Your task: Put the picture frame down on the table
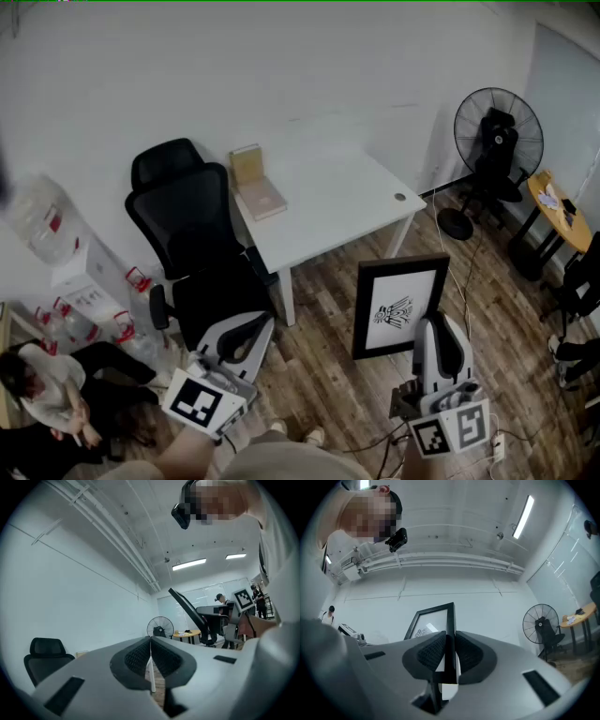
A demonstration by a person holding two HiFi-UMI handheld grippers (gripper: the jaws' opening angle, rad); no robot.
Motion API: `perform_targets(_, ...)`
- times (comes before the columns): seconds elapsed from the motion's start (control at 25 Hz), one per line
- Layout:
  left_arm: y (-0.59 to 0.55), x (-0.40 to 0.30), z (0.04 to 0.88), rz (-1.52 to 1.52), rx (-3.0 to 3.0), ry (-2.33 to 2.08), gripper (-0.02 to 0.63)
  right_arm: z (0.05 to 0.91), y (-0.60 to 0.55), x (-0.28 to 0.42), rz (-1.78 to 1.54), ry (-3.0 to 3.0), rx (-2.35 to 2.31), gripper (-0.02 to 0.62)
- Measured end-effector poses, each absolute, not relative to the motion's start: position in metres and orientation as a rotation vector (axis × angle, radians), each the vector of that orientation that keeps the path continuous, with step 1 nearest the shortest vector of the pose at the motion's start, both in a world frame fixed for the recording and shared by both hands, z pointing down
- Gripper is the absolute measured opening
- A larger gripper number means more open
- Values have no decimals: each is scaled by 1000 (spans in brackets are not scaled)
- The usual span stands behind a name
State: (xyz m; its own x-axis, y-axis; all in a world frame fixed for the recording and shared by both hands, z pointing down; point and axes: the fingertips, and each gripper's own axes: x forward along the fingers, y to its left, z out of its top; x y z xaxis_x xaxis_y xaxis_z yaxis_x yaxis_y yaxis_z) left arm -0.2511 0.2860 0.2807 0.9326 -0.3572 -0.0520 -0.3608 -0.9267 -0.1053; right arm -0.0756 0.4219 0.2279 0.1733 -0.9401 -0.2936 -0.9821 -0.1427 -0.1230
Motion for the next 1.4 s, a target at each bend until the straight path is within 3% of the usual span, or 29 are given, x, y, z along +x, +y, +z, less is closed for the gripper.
perform_targets(1.4, 288, -210, 292, 35, -2972, 533, 21, 244, 423, -35, 140, 1812, -2120, 81)
